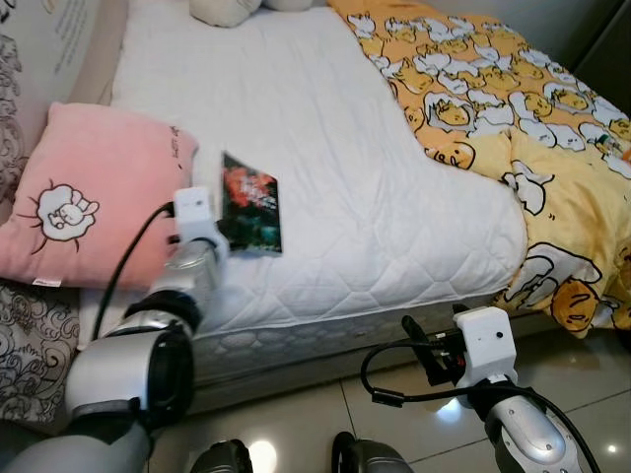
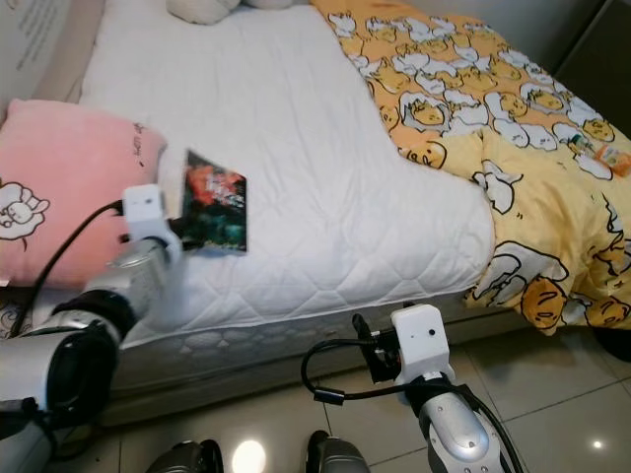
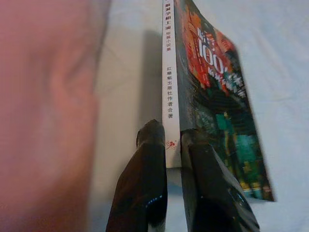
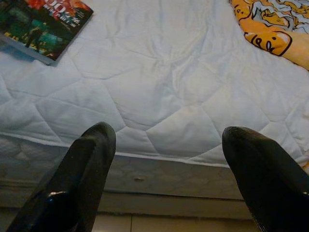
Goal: Clean up the room
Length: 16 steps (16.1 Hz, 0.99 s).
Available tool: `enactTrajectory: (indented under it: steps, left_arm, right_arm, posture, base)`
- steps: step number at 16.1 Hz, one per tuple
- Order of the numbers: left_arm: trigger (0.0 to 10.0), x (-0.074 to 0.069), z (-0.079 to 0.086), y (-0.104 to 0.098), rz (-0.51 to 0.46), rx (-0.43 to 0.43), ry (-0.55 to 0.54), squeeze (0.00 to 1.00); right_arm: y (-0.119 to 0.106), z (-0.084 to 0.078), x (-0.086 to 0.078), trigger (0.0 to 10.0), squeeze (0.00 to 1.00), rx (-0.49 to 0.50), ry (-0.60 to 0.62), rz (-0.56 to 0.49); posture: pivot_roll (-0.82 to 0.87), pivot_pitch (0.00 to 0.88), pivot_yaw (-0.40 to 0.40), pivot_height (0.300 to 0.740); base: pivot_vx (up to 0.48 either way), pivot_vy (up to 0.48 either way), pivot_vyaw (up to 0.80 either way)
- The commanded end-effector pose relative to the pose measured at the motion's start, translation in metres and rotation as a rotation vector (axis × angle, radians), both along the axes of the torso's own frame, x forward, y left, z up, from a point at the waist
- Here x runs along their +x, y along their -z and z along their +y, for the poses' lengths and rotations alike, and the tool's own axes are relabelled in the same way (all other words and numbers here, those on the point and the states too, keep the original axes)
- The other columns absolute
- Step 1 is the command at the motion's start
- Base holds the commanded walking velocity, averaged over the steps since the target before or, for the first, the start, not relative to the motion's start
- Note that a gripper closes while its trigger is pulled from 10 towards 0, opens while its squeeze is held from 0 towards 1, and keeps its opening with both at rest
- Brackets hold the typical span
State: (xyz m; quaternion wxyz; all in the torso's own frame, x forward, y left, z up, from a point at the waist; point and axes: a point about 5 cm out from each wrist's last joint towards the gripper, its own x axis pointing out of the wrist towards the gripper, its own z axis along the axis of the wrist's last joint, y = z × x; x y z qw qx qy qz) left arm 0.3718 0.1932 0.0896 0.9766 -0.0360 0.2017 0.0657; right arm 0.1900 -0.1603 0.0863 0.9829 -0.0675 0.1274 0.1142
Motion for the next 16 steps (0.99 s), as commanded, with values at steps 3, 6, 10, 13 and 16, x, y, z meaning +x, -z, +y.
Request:
enactTrajectory:
  steps: [3, 6, 10, 13, 16]
  left_arm:
    - [0.2, 0.001, 0.007, -0.004, 0.011, 0.117, 0.023, 1.00]
    - [10.0, 0.006, 0.013, -0.015, -0.023, 0.135, 0.000, 1.00]
    - [10.0, 0.005, 0.017, -0.016, -0.060, 0.118, -0.063, 1.00]
    - [10.0, 0.008, -0.013, -0.016, -0.112, 0.148, 0.109, 1.00]
    - [10.0, -0.011, -0.055, -0.006, -0.275, 0.041, 0.369, 1.00]
  right_arm:
    - [-0.001, -0.003, -0.001, 10.0, 0.00, -0.011, 0.009, 0.012]
    - [0.002, -0.004, 0.001, 10.0, 0.00, -0.014, 0.014, 0.017]
    - [0.008, -0.002, 0.013, 10.0, 0.00, 0.004, 0.037, 0.005]
    - [0.010, 0.003, 0.025, 10.0, 0.00, 0.029, 0.041, -0.017]
    - [0.001, -0.009, 0.039, 10.0, 0.00, 0.078, 0.142, -0.089]
  posture:
    - [-0.21, 0.097, -0.106, 0.740]
    - [-0.20, 0.084, -0.099, 0.740]
    - [-0.14, 0.024, -0.074, 0.740]
    - [-0.11, 0.000, -0.039, 0.740]
    - [-0.02, 0.000, -0.028, 0.740]
  base:
    - [0.000, 0.000, 0.00]
    - [0.000, 0.000, 0.00]
    - [0.000, 0.000, 0.00]
    - [0.000, 0.000, 0.00]
    - [0.000, 0.000, 0.00]
